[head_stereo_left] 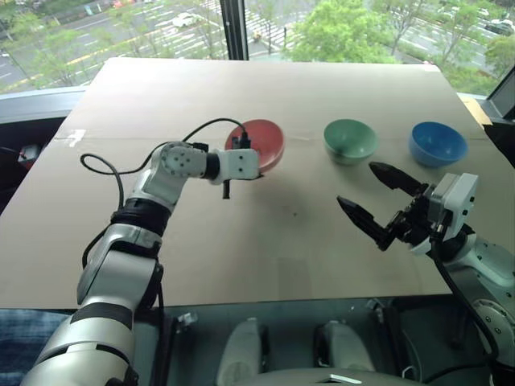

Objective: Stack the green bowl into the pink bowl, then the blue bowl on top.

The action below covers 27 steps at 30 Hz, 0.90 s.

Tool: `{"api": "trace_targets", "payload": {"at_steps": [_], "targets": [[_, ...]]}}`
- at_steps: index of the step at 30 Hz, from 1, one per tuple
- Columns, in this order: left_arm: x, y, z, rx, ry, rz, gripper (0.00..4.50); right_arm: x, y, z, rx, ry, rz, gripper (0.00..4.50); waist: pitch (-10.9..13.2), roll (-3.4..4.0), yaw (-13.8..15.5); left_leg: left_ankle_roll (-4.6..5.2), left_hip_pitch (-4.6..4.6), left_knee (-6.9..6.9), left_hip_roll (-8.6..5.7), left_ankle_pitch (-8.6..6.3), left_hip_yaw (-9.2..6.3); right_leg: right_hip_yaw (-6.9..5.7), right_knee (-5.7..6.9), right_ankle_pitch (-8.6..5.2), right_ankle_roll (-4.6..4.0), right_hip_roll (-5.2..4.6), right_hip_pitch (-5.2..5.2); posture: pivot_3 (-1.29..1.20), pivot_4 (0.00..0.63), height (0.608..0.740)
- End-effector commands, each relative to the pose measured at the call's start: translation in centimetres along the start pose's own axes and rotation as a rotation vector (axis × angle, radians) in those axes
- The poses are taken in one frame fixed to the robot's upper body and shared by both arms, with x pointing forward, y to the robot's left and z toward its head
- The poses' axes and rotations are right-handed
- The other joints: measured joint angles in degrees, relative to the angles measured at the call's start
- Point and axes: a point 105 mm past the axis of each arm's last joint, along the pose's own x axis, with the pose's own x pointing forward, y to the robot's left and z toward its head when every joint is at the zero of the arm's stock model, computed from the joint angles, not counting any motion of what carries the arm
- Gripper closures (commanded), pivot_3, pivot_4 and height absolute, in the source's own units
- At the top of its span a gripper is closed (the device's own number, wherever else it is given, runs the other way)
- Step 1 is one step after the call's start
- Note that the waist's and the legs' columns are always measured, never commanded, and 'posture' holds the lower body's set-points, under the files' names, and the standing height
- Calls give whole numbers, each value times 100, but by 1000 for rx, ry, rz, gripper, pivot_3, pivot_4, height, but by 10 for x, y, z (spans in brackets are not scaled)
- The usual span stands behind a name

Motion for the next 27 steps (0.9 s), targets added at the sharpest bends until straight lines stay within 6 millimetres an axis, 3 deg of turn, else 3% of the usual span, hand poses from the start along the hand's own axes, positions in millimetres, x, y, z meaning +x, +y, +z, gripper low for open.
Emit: {"api": "trace_targets", "payload": {"at_steps": [1, 5, 9, 11, 13, 21, 27], "targets": [[-3, -16, 33, 161, -99, -102, 4336, -1, -2, 8, -46, -25, -2, 0, 0, 0, -2, 0, 1, 0, 0, 0, 1, 1, 0, 0, 0, 0, 0, 0, 150, 740], [-3, -48, 50, 228, -190, -245, 4336, -1, -3, 7, -55, -24, -16, 0, 0, 0, 5, 0, 4, 4, 0, 0, 1, 3, 4, 0, 0, 1, 0, 0, 150, 740], [3, -56, 52, 226, -211, -271, 4336, -1, -3, 6, -64, -18, -19, 0, -2, 4, 25, 2, 6, 7, 0, -1, 2, 8, 4, 0, 0, 1, 3, 0, 150, 740], [5, -59, 54, 244, -230, -270, 3621, -1, -4, 6, -66, -19, -21, 0, -3, 5, 21, 2, 6, 8, -1, -1, 3, 9, 3, 0, 0, 2, 3, 0, 150, 740], [6, -60, 55, 234, -239, -264, 3275, -1, -4, 6, -68, -19, -22, 0, -3, 5, 18, 3, 7, 8, -1, -1, 3, 9, 4, 0, 0, 2, 3, 0, 150, 740], [11, -48, 53, 248, -244, -162, 166, -1, -3, 4, -61, -16, -16, 0, -3, 4, 12, 3, 7, 7, -1, -1, 3, 9, 3, 0, 0, 3, 3, 0, 150, 740], [-2, -45, 61, 92, -316, -101, 78, -2, -3, 3, -46, -13, -16, 0, -3, 4, 5, 3, 6, 7, 1, -1, 2, 9, 3, 0, 0, 3, 3, 0, 150, 740]]}}
